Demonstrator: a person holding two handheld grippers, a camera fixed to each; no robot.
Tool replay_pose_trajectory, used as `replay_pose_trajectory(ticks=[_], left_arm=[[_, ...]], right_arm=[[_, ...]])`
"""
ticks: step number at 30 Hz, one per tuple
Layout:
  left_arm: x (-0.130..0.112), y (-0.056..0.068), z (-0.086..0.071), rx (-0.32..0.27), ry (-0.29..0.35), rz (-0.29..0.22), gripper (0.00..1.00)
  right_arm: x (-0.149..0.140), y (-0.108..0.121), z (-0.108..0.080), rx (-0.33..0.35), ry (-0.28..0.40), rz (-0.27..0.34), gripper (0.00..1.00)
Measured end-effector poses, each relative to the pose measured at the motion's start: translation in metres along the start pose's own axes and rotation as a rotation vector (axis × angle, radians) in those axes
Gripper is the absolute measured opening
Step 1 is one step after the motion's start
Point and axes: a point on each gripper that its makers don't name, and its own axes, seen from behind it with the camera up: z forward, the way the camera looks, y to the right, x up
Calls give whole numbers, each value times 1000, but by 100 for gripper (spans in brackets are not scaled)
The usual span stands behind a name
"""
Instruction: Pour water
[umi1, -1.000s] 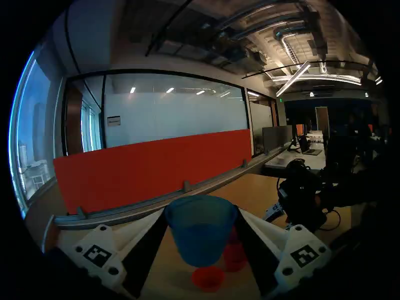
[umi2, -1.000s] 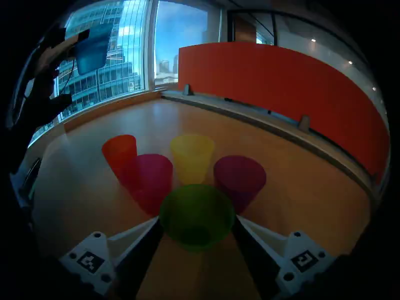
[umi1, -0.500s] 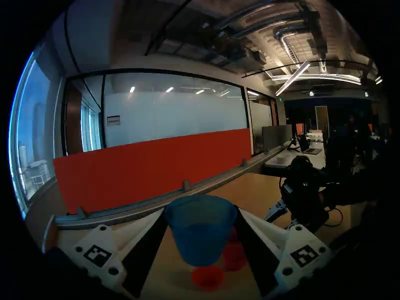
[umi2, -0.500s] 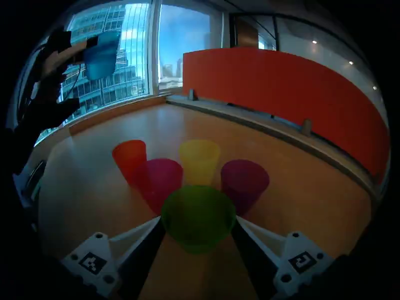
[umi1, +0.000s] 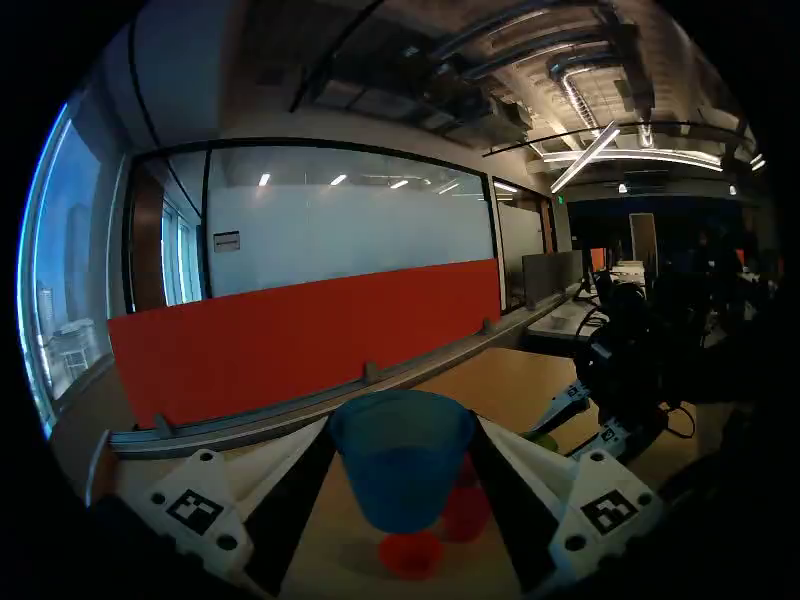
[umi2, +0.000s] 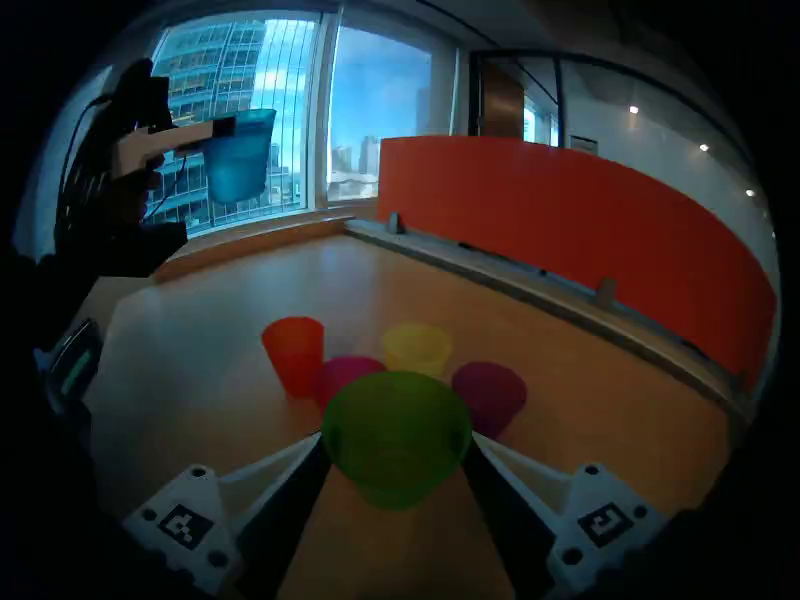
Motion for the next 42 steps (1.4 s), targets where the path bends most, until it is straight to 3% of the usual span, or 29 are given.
replay_pose_trajectory(ticks=[12,26,42], left_arm=[[9,1,-6,13,21,-26,89],[14,4,-10,18,30,-33,89],[12,4,-11,16,26,-38,89]], right_arm=[[38,-22,-28,10,104,-32,90],[80,-31,-56,13,234,-23,90],[111,-40,-64,15,332,-27,91]])
